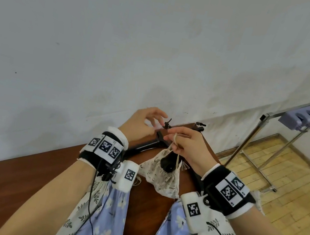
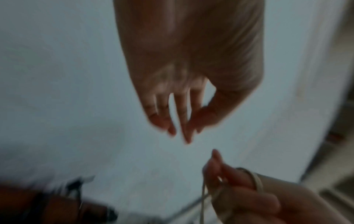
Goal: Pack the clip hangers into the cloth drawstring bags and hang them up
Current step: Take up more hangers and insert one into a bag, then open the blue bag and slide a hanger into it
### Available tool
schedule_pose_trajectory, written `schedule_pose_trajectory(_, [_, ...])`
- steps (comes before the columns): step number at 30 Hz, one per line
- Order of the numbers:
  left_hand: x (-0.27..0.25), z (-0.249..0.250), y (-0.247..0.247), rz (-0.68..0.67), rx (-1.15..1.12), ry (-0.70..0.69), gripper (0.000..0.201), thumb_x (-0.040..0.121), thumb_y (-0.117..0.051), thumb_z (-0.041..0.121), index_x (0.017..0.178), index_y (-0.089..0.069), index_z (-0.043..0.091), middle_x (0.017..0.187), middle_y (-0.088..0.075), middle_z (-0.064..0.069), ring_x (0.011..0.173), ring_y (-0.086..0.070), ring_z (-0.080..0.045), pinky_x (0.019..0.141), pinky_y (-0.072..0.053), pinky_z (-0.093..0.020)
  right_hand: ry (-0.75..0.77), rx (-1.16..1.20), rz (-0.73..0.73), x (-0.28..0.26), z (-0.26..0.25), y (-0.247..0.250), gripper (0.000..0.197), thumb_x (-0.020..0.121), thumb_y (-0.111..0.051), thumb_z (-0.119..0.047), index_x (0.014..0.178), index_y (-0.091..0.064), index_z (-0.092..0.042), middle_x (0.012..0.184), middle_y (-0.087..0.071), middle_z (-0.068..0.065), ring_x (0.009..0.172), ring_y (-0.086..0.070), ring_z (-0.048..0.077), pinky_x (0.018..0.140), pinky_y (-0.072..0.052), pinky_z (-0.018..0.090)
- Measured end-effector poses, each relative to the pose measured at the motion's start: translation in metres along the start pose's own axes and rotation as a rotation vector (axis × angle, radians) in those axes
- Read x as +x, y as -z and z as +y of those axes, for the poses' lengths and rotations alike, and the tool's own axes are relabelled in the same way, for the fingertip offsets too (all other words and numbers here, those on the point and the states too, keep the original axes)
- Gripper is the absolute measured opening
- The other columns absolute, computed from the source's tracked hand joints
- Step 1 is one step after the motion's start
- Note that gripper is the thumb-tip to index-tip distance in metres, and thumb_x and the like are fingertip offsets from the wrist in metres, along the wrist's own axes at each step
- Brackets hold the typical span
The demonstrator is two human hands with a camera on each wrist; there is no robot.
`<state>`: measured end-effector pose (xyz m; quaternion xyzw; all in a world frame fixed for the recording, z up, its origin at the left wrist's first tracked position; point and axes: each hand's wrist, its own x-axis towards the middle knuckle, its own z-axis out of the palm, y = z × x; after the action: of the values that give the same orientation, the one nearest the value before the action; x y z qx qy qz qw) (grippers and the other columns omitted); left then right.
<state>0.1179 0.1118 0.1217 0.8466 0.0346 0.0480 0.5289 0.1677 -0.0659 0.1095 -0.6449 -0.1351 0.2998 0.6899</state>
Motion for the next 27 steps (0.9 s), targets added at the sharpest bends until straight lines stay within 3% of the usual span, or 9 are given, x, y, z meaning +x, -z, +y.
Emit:
schedule_pose_trajectory(3, [-0.006,-0.023,-0.032,-0.402,-0.030,0.081,0.064,0.071,-0.081,0.014,0.127,-0.051,0.020,0.124,-0.058,0.009,0.120,-0.052,-0.005,0.103,-0.041,-0.020,-0.006,0.054,-0.068,0.001,-0.009,-0.004,0.026,0.089,-0.039,0.016,0.094,-0.063,0.007,0.078,-0.062,0.018,0.059,-0.055,0.017,0.053,-0.047,0.020])
schedule_pose_trajectory(6, [-0.014,-0.038,-0.079,-0.227,-0.007,0.103,0.046,0.068,-0.084,0.028,0.106,-0.058,0.021,0.103,-0.065,0.009,0.100,-0.061,-0.002,0.091,-0.050,-0.025,-0.041,0.154,-0.059,0.002,-0.016,-0.013,0.034,0.080,-0.027,0.017,0.076,-0.056,0.000,0.072,-0.053,0.017,0.055,-0.050,0.021,0.041,-0.036,0.017])
schedule_pose_trajectory(8, [-0.018,-0.043,-0.097,-0.085,-0.086,0.098,0.033,0.072,-0.081,0.020,0.092,-0.056,0.026,0.087,-0.064,0.012,0.083,-0.061,0.005,0.077,-0.048,-0.016,-0.051,0.266,-0.078,0.000,-0.019,-0.012,0.028,0.082,-0.030,0.011,0.073,-0.052,-0.004,0.071,-0.049,0.014,0.052,-0.047,0.018,0.042,-0.029,0.018])
schedule_pose_trajectory(12, [-0.020,-0.044,-0.099,0.026,-0.208,0.076,0.042,0.081,-0.069,0.005,0.102,-0.049,0.036,0.081,-0.060,0.015,0.070,-0.058,0.005,0.066,-0.048,-0.014,0.035,0.398,-0.150,-0.009,-0.027,-0.005,0.008,0.073,-0.045,-0.001,0.076,-0.051,-0.006,0.068,-0.046,0.010,0.052,-0.037,0.017,0.051,-0.020,0.024])
schedule_pose_trajectory(17, [-0.017,-0.041,-0.089,0.032,-0.203,0.055,0.046,0.078,-0.070,0.001,0.115,-0.051,0.021,0.098,-0.064,-0.002,0.083,-0.060,-0.001,0.079,-0.051,-0.019,0.090,0.480,-0.271,-0.014,-0.034,0.005,0.011,0.083,-0.047,-0.007,0.078,-0.056,-0.004,0.071,-0.045,0.009,0.055,-0.038,0.016,0.047,-0.035,0.019])
schedule_pose_trajectory(20, [-0.019,-0.039,-0.080,0.017,-0.216,0.073,0.063,0.075,-0.073,-0.001,0.128,-0.048,0.022,0.103,-0.063,0.016,0.090,-0.059,0.013,0.078,-0.048,-0.008,0.114,0.554,-0.321,-0.010,-0.053,0.007,0.012,0.083,-0.047,-0.014,0.077,-0.054,-0.006,0.071,-0.046,0.008,0.058,-0.038,0.016,0.048,-0.026,0.020])
schedule_pose_trajectory(22, [-0.024,-0.034,-0.071,0.000,-0.161,0.093,0.065,0.076,-0.072,-0.001,0.134,-0.047,0.013,0.105,-0.062,0.019,0.093,-0.060,0.012,0.076,-0.048,-0.007,0.151,0.514,-0.325,-0.005,-0.067,0.011,0.013,0.083,-0.047,-0.015,0.077,-0.054,-0.005,0.071,-0.049,0.009,0.059,-0.044,0.019,0.048,-0.029,0.020])
schedule_pose_trajectory(25, [-0.031,-0.020,-0.045,-0.030,-0.036,0.098,0.032,0.079,-0.069,0.001,0.110,-0.061,0.003,0.092,-0.067,-0.004,0.081,-0.065,-0.011,0.073,-0.047,-0.014,0.184,0.264,-0.295,0.009,-0.074,0.026,0.014,0.087,-0.048,-0.011,0.083,-0.060,-0.004,0.083,-0.061,0.015,0.075,-0.063,0.030,0.060,-0.050,0.025])
schedule_pose_trajectory(27, [-0.036,-0.017,-0.022,-0.079,0.006,0.190,0.014,0.080,-0.066,-0.001,0.088,-0.058,0.009,0.076,-0.060,-0.008,0.071,-0.056,-0.017,0.069,-0.045,-0.024,0.063,0.059,-0.259,0.019,-0.061,0.044,0.012,0.092,-0.053,-0.008,0.095,-0.063,-0.003,0.103,-0.067,0.018,0.095,-0.067,0.036,0.075,-0.056,0.030])
